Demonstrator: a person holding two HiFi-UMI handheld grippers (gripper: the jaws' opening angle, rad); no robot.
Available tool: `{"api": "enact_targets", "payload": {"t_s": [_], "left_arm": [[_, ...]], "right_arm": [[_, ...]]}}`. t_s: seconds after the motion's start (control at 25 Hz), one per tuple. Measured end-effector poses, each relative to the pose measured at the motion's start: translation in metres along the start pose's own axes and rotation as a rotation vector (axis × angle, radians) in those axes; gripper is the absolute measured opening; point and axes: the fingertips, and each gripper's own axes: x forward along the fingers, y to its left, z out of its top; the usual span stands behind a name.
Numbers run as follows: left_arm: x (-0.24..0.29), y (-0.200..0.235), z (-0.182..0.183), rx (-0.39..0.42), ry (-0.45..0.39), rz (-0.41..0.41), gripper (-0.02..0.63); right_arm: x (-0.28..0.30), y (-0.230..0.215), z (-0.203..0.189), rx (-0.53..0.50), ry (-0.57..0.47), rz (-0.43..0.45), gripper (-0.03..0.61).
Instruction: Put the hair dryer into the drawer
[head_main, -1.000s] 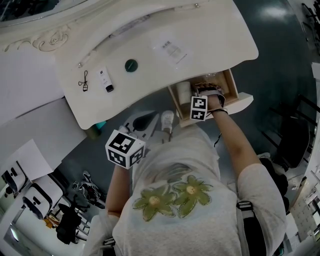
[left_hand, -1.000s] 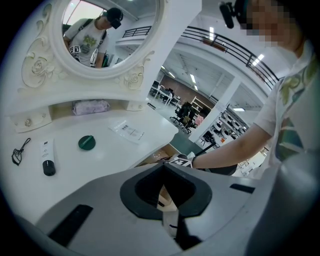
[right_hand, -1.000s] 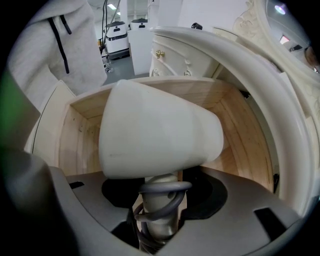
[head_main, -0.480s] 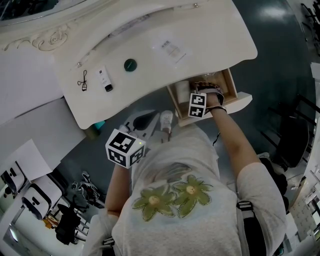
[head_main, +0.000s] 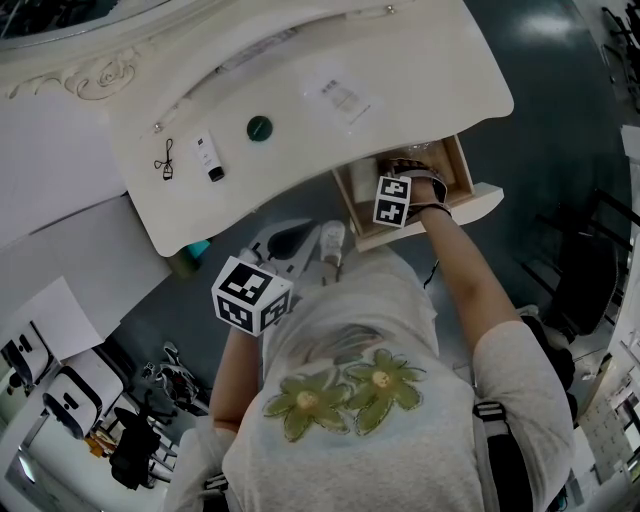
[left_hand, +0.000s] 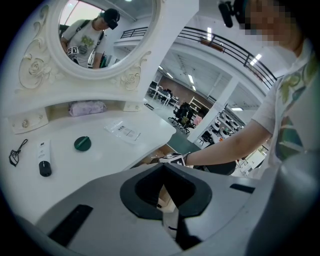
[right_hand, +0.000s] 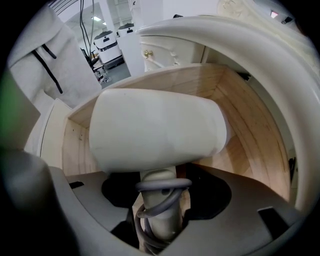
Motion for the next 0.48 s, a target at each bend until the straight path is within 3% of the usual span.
{"api": "enact_targets", "payload": {"t_s": [0.48], "left_arm": [[0.0009, -0.0093, 0.0024, 0.009, -0.013, 0.001, 0.009]], "right_arm": [[0.0023, 0.0001, 0.0008, -0.021, 0.013, 0.058, 0.245]]}}
